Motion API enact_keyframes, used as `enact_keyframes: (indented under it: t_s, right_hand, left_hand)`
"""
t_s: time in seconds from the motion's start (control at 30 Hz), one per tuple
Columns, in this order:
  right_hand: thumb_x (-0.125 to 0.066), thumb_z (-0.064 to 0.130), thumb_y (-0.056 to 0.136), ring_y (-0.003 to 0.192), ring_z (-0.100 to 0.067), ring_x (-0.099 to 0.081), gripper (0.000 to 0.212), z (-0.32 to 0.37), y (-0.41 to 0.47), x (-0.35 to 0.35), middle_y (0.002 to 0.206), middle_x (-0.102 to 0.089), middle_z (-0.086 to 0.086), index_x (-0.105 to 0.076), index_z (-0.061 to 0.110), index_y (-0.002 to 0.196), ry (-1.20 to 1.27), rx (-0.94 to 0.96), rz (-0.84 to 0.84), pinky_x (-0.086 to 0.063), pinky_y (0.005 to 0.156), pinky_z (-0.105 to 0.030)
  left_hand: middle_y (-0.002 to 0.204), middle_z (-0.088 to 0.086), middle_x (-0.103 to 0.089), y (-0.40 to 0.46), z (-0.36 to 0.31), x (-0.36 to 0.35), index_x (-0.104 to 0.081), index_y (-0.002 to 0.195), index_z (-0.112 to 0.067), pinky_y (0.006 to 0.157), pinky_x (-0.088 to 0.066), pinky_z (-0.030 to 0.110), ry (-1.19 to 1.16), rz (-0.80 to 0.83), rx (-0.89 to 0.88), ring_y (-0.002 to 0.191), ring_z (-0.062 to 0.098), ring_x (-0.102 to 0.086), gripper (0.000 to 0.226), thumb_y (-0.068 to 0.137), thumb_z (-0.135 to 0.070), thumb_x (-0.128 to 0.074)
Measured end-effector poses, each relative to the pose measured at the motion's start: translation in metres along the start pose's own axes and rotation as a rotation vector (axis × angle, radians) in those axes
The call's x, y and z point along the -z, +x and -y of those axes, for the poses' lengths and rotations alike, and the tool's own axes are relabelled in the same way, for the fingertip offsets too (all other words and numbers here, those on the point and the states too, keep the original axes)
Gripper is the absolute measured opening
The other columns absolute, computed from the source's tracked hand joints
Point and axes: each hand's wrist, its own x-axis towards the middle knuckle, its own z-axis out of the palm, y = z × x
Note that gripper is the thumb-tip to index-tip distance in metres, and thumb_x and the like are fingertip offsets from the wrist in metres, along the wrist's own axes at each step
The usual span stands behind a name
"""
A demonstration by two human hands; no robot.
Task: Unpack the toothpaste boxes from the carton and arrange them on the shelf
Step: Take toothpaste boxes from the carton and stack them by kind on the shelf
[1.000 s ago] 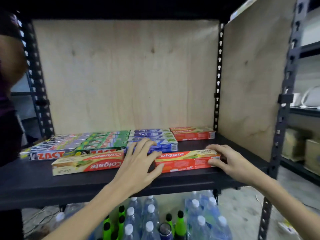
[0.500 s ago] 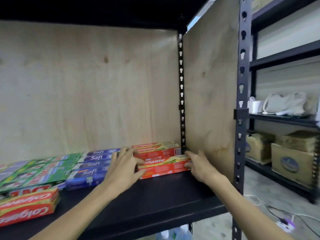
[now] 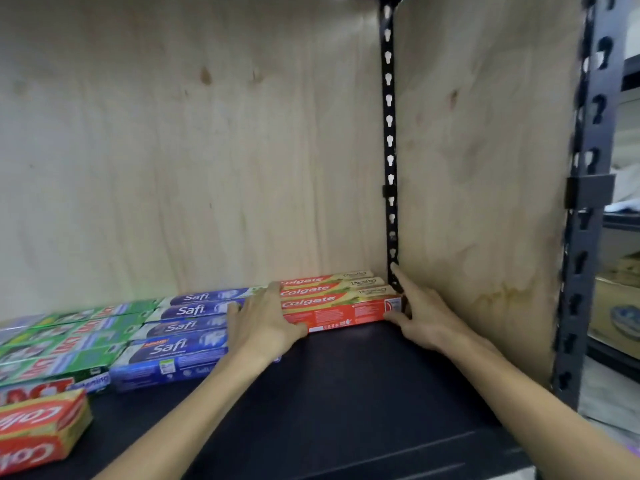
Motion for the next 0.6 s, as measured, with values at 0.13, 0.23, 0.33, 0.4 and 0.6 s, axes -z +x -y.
enact_keyframes:
  t_s: [0.13,0.23,0.33,0.4,0.6]
  right_hand:
    - [-0.075,0.051,0.081,0.137,-0.014,-0.046,0.105,-0.005,0.001,-0.005,0.152,-0.045,0.002,-0.008,0.036,0.160,0.050,0.009,-0.033,-0.037,0.114,-0.031]
    - [-0.074,0.048,0.084,0.138,-0.015,-0.044,0.098,-0.003,0.002,-0.007,0.155,-0.042,0.004,-0.012,0.036,0.159,0.034,0.043,-0.038,-0.036,0.115,-0.032]
    - [-0.071,0.047,0.087,0.140,-0.016,-0.042,0.093,-0.002,0.001,-0.007,0.156,-0.040,0.003,-0.013,0.035,0.158,0.011,0.055,-0.049,-0.035,0.116,-0.034]
    - [-0.071,0.046,0.088,0.138,-0.016,-0.044,0.091,-0.001,-0.002,-0.007,0.155,-0.041,0.003,-0.014,0.036,0.158,0.013,0.053,-0.048,-0.036,0.113,-0.030]
    - [-0.070,0.051,0.087,0.134,-0.021,-0.047,0.090,0.009,-0.014,-0.005,0.147,-0.046,-0.004,-0.019,0.029,0.158,-0.009,0.034,-0.141,-0.041,0.108,-0.033]
  left_hand:
    - [0.119,-0.014,-0.068,-0.003,0.006,-0.007,-0.048,0.126,-0.036,0.103,-0.033,0.040,-0.030,-0.053,-0.027,0.117,0.014,-0.060,0.063,0.071,-0.058,-0.067]
    - [0.120,-0.011,-0.069,-0.004,0.004,-0.005,-0.046,0.129,-0.033,0.102,-0.036,0.040,0.016,-0.060,-0.033,0.116,0.017,-0.062,0.063,0.074,-0.059,-0.065]
    - [0.121,-0.009,-0.069,-0.008,0.000,-0.002,-0.044,0.131,-0.031,0.099,-0.039,0.041,0.052,-0.078,-0.048,0.114,0.019,-0.064,0.065,0.077,-0.059,-0.064]
    - [0.121,-0.009,-0.070,-0.012,-0.002,0.000,-0.042,0.135,-0.031,0.099,-0.039,0.041,0.064,-0.092,-0.056,0.113,0.020,-0.065,0.067,0.079,-0.062,-0.061]
    - [0.123,-0.006,-0.066,-0.024,-0.004,0.007,-0.047,0.137,-0.029,0.100,-0.039,0.040,0.030,-0.210,-0.082,0.120,0.021,-0.057,0.071,0.080,-0.070,-0.058]
